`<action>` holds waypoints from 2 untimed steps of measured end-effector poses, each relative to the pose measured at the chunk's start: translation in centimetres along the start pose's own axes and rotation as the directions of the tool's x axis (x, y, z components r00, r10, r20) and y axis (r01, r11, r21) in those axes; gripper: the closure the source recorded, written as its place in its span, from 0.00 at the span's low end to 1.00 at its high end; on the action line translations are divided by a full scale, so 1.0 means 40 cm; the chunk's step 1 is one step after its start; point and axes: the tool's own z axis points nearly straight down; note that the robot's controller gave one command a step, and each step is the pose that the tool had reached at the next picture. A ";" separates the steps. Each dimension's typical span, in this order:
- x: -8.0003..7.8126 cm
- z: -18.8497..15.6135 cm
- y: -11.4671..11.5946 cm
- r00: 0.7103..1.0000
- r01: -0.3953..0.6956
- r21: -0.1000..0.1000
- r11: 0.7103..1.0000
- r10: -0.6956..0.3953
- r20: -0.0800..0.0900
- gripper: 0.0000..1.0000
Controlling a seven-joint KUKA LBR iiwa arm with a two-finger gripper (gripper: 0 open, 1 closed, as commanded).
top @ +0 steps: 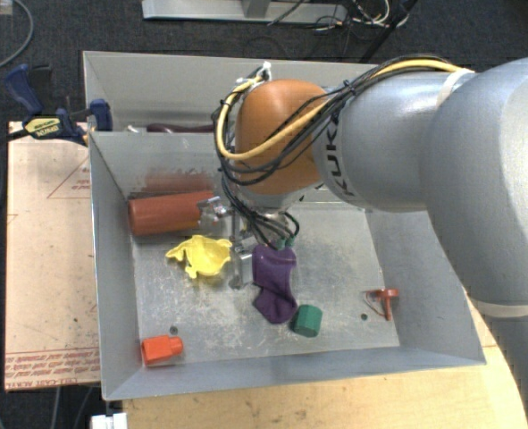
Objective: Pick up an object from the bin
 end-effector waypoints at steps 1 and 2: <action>0.022 0.078 0.007 1.000 -0.021 -0.005 1.000 0.021 -0.010 0.00; -0.010 0.109 0.018 0.988 0.151 -0.001 0.989 -0.151 0.004 1.00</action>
Offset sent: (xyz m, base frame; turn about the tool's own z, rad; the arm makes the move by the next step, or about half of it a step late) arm 0.0007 0.0075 -0.0442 -0.1545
